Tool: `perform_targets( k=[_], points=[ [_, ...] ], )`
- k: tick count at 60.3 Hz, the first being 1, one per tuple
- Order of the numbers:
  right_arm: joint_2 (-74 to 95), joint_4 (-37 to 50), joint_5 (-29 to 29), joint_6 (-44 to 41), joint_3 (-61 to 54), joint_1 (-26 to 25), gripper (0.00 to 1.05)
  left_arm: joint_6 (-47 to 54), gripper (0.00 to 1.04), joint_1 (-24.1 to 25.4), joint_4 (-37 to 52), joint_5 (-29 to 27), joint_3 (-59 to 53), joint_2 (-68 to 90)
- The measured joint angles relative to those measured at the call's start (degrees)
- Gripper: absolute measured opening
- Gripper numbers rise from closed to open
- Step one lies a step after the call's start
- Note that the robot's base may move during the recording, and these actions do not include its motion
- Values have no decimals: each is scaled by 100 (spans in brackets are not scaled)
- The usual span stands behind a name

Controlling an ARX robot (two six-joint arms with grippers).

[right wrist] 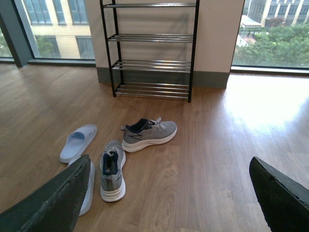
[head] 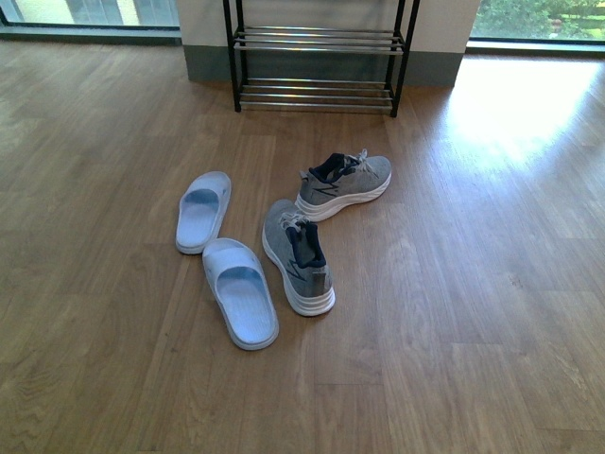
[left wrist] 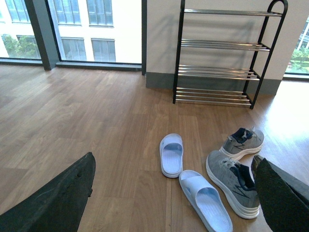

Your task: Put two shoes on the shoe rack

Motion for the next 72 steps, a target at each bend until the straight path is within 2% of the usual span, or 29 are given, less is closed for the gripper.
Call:
perform_targets(
  k=[72],
  points=[
    [-2, 0, -2, 0, 0, 0, 95, 0, 95, 0, -2, -4, 0, 0]
  ],
)
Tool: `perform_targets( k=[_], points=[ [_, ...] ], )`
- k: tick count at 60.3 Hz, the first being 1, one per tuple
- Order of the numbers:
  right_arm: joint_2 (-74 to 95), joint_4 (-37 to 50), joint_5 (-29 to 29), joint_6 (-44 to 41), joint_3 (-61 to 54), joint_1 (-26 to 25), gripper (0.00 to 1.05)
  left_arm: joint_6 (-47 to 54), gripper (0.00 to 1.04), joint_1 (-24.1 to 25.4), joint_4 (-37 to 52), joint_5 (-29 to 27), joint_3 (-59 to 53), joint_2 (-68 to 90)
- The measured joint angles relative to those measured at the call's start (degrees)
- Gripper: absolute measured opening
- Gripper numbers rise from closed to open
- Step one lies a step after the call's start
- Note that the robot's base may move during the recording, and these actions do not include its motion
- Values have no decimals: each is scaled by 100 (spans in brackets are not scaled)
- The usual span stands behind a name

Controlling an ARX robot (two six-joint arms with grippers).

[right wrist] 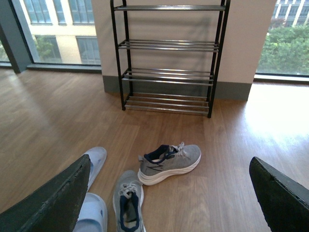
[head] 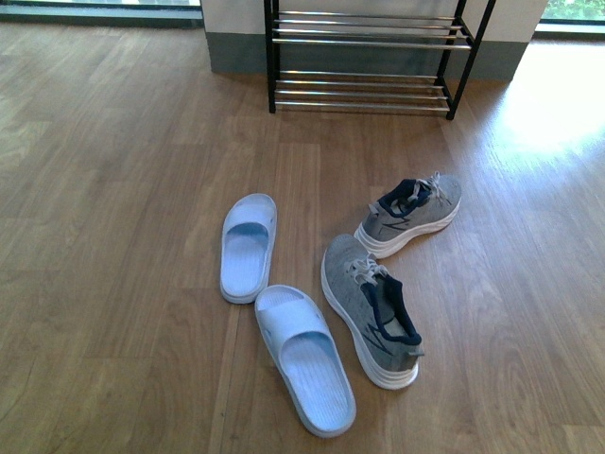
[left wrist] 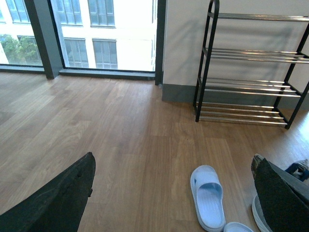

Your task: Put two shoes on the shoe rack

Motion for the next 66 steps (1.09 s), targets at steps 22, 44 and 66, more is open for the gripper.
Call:
perform_targets(
  k=[22, 44, 66],
  points=[
    [0, 0, 2, 0, 0, 0, 95, 0, 95, 0, 0, 2, 0, 0],
    [4, 0, 2, 0, 0, 0, 95, 0, 95, 0, 2, 2, 0, 0],
    [1941, 59, 616, 743, 337, 120, 95, 0, 95, 0, 0, 4, 0, 0]
  ],
)
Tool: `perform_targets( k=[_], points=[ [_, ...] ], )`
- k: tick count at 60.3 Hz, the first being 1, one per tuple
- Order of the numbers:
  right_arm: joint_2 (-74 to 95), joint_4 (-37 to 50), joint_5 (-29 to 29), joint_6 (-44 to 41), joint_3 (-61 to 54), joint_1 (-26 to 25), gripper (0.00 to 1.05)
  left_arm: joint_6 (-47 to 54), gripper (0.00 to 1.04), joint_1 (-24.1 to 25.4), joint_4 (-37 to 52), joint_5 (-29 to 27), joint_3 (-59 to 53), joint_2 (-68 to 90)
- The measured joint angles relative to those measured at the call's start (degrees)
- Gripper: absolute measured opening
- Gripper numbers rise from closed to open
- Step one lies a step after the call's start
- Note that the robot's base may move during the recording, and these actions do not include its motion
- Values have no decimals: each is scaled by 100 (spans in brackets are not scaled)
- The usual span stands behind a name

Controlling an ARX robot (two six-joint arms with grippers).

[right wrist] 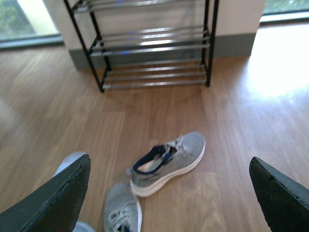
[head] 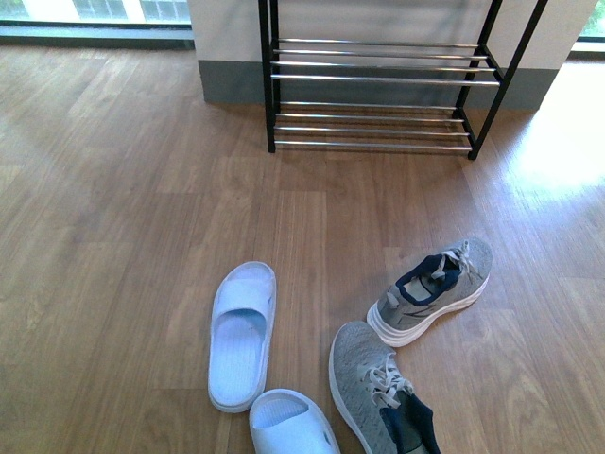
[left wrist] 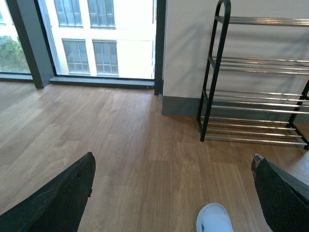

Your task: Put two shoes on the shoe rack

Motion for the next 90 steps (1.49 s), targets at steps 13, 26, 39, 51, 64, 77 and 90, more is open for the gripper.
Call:
perform_targets(
  k=[13, 26, 39, 51, 64, 77, 90],
  points=[
    [3729, 2337, -529, -501, 208, -367, 95, 0, 95, 0, 0, 0, 0, 0],
    [7532, 4148, -684, -1008, 868, -299, 95, 0, 95, 0, 2, -2, 0, 0],
    [10255, 4586, -728, -1510, 1530, -4, 95, 0, 95, 0, 2, -2, 0, 0],
    [11650, 4660, -739, -1528, 2031, 142, 95, 0, 95, 0, 2, -2, 0, 0],
    [12472, 4638, -883, -1268, 2586, 310, 95, 0, 95, 0, 0, -2, 0, 0],
    [12955, 4548, -938, -1145, 3097, 306, 95, 0, 95, 0, 2, 0, 0, 0],
    [13435, 4500, -837, -1327, 3604, 240, 95, 0, 95, 0, 0, 0, 0, 0]
  ],
)
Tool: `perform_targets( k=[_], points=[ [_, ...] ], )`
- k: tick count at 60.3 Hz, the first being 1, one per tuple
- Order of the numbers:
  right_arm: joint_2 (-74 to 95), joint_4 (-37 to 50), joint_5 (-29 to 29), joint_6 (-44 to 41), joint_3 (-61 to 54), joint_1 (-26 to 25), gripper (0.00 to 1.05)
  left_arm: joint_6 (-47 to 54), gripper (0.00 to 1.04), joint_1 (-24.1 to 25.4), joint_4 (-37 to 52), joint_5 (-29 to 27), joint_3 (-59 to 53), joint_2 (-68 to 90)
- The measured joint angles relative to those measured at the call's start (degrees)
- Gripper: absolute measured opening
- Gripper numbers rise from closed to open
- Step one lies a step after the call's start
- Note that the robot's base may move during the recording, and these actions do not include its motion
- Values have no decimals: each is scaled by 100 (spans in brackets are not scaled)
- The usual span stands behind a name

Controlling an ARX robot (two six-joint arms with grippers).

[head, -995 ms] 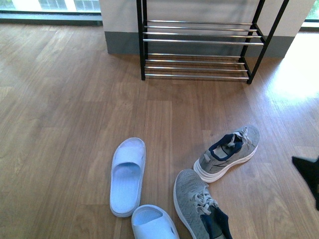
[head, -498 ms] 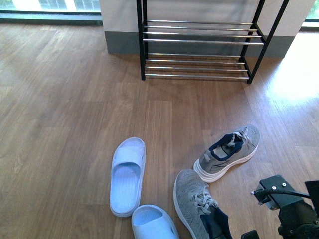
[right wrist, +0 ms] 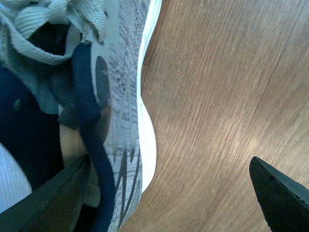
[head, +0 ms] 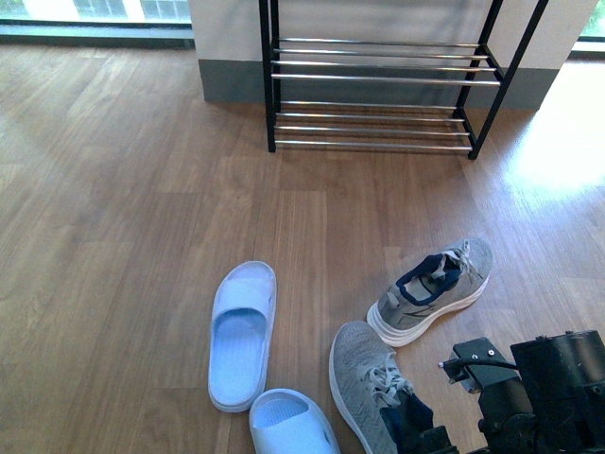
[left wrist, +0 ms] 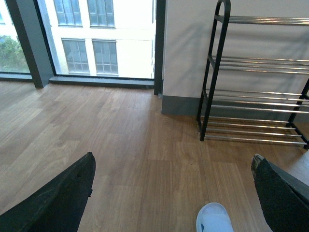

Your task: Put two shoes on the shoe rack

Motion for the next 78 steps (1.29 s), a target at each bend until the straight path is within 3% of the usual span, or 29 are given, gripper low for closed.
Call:
perform_targets(
  k=[24, 54, 59, 78],
  points=[
    [487, -225, -660, -4, 656, -11, 95, 0, 95, 0, 2, -2, 0, 0],
    [538, -245, -973, 22, 800, 61, 19, 0, 95, 0, 2, -2, 0, 0],
    [540, -122, -979, 28, 739, 37, 2, 0, 95, 0, 0, -2, 0, 0],
    [-70, 466, -804, 667, -72, -46, 1, 0, 95, 0, 2, -2, 0, 0]
  ],
)
